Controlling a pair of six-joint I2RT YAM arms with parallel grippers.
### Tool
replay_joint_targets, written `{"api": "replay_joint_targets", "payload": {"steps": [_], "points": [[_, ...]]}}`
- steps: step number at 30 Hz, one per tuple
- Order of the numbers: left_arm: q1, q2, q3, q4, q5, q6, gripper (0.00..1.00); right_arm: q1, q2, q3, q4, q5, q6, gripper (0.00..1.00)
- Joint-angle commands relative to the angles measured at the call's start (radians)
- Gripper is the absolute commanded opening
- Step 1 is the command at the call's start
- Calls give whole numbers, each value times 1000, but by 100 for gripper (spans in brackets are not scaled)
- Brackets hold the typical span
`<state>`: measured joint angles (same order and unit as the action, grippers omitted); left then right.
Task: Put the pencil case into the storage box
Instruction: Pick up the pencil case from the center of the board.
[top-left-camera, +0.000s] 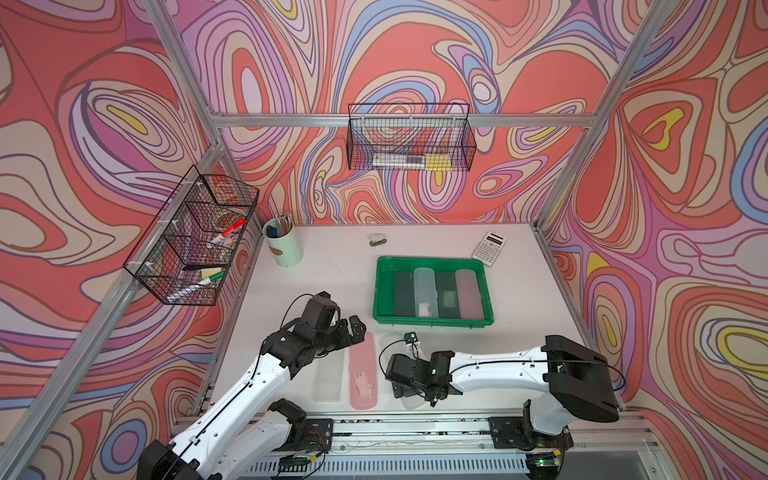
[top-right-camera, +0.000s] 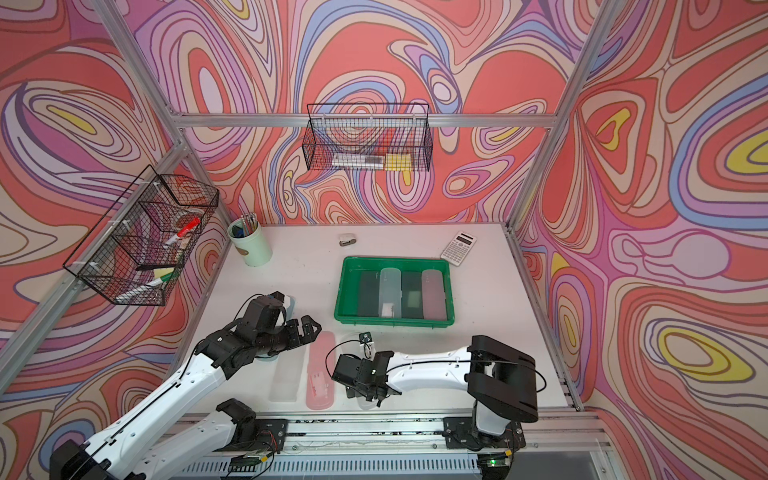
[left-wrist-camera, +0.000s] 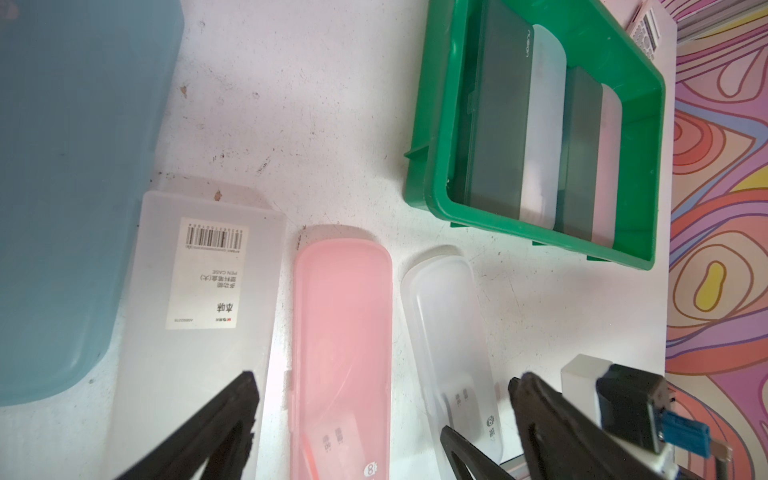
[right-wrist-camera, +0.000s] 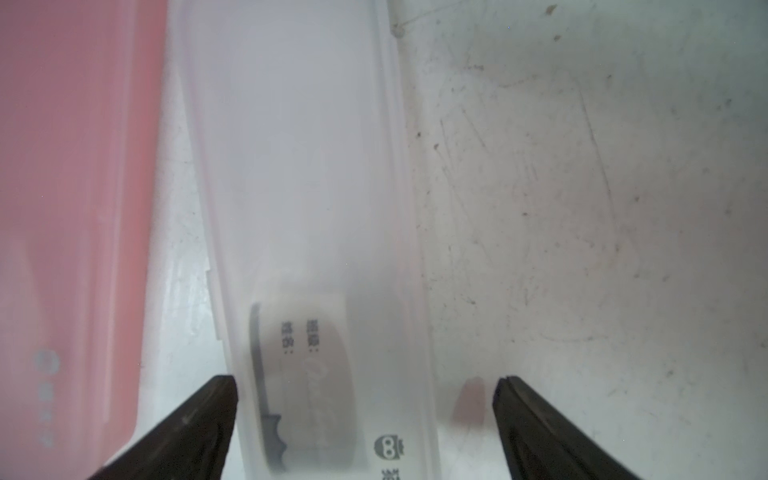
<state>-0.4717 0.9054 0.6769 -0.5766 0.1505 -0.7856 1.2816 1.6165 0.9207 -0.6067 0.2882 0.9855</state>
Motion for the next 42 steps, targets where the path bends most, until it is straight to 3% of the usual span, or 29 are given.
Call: {"api": "replay_joint_targets", "payload": {"steps": [1, 7, 24, 42], "points": [[-3, 5, 35, 15, -2, 29, 99, 1, -60, -2, -24, 23, -63, 98], [-3, 32, 96, -17, -35, 75, 99, 19, -106, 18, -36, 3, -127, 98], [-3, 14, 73, -22, -38, 65, 99, 42, 105, 93, -55, -13, -101, 98], [-4, 3, 69, -35, -77, 41, 99, 54, 143, 119, -104, 52, -157, 76]]}}
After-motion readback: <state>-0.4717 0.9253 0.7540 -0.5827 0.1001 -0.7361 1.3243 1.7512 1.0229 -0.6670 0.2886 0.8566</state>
